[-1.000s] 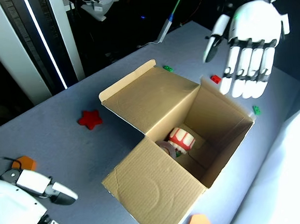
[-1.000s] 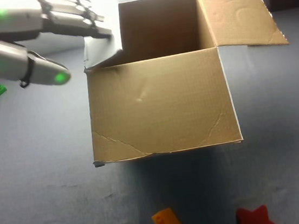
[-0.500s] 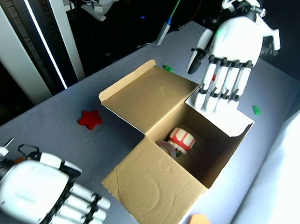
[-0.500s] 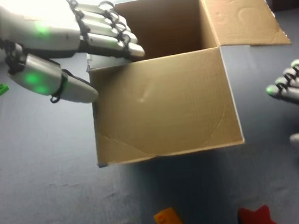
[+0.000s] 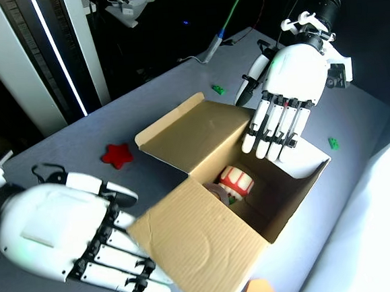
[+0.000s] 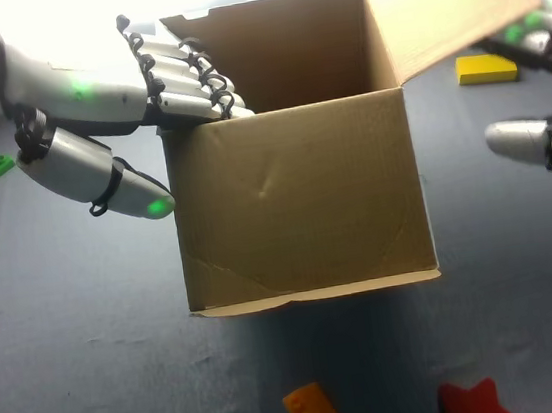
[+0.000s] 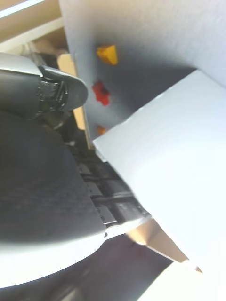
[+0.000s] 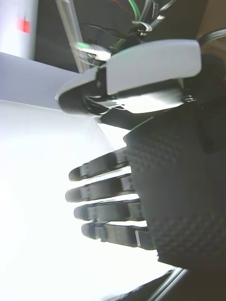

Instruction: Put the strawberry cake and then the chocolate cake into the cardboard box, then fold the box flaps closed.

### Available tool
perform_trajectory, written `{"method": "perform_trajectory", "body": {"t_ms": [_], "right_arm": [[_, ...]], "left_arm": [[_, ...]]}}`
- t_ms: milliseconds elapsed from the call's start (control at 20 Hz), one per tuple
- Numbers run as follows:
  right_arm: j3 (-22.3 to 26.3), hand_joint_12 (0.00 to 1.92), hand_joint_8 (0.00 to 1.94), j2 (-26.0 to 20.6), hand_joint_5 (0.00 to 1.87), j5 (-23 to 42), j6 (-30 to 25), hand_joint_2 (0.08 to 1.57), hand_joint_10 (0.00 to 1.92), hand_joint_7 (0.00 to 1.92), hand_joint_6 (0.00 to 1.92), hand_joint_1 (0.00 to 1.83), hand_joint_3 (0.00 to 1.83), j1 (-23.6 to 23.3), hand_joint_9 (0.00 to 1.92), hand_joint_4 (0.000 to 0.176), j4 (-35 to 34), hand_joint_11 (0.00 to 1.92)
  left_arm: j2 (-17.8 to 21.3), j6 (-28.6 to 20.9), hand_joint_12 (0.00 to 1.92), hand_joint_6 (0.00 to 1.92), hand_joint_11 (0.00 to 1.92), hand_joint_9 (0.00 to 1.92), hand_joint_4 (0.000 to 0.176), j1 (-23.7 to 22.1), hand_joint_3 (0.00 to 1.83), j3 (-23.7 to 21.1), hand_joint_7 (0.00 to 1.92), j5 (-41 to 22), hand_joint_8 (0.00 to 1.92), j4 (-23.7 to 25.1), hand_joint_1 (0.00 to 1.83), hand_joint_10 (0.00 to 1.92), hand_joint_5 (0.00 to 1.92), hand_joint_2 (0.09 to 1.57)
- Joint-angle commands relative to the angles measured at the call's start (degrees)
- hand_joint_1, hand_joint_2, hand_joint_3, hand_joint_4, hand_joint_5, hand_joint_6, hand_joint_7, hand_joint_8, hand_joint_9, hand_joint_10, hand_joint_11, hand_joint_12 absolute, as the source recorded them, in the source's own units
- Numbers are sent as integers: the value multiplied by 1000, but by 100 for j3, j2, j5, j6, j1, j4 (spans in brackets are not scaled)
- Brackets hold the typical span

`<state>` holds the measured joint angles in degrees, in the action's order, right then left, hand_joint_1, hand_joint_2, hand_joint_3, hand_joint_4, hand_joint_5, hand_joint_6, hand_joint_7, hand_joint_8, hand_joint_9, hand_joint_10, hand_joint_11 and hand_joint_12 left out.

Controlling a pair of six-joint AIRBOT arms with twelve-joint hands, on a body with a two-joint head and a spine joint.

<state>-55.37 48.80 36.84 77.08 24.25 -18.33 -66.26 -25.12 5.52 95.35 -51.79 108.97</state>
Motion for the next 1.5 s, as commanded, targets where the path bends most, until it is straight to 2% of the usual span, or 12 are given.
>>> {"method": "perform_trajectory", "body": {"t_ms": [0,50,100,450,550,750,900,1000,1100,1150,1350,1450], "right_arm": [[57,30,4,-115,74,732,-24,1278,19,140,3,0,1,-152,102,0,73,43],[138,33,2,-156,63,723,-25,1271,19,136,0,0,0,-250,104,0,79,43],[220,226,0,-182,77,693,-26,1258,4,151,0,0,7,-338,141,0,86,8],[507,211,7,-54,45,236,-27,1274,8,117,7,0,4,-719,86,0,-85,0],[457,278,5,62,57,-84,17,1271,11,126,8,0,1,-858,103,0,-277,0],[306,228,2,310,78,-380,216,1279,3,127,5,0,4,-908,101,0,-282,0],[224,229,16,463,133,-599,656,1289,9,164,26,0,7,-940,118,0,-280,0],[191,278,16,530,159,-638,919,1298,15,201,24,0,7,-930,144,0,-76,0],[191,200,3,546,134,-611,913,1302,6,175,3,0,3,-901,117,0,152,0],[191,119,0,542,104,-503,874,1304,0,117,0,0,2,-875,91,0,124,0],[215,216,2,318,123,-194,725,1298,8,126,5,0,0,-966,113,0,-280,0],[280,222,4,89,134,-117,538,1301,6,134,8,0,0,-1067,110,0,-386,0]], "left_arm": [[36,-2,469,4,0,117,21,-35,1,55,90,20,2,-217,0,3,57,1358],[36,-17,477,4,0,114,18,-107,1,72,93,10,3,-217,0,1,59,1357],[39,-30,518,4,0,116,18,-212,0,88,101,-5,4,-217,0,1,62,1354],[236,-91,498,4,0,117,7,-764,0,53,115,-53,2,-200,0,3,99,1364],[362,-137,525,5,0,123,9,-846,0,46,121,-101,4,-168,0,4,106,1358],[667,-186,475,2,0,114,0,-865,0,18,122,-141,2,-158,0,1,101,1357],[904,-217,371,1,0,76,7,-865,1,-3,79,-162,1,-148,0,0,69,1362],[1083,-228,349,6,0,97,24,-817,3,-49,118,-191,9,-141,0,8,68,1370],[1234,-242,455,8,0,132,28,-736,2,-104,151,-218,7,-134,0,12,95,1375],[1303,-247,391,18,0,125,28,-681,0,-136,134,-220,2,-135,0,3,160,1367],[1527,-250,341,11,0,116,41,-448,0,-317,134,-227,3,-135,0,0,208,1362],[1613,-250,382,5,0,131,40,-338,0,-423,153,-227,4,-136,0,4,211,1358]]}}
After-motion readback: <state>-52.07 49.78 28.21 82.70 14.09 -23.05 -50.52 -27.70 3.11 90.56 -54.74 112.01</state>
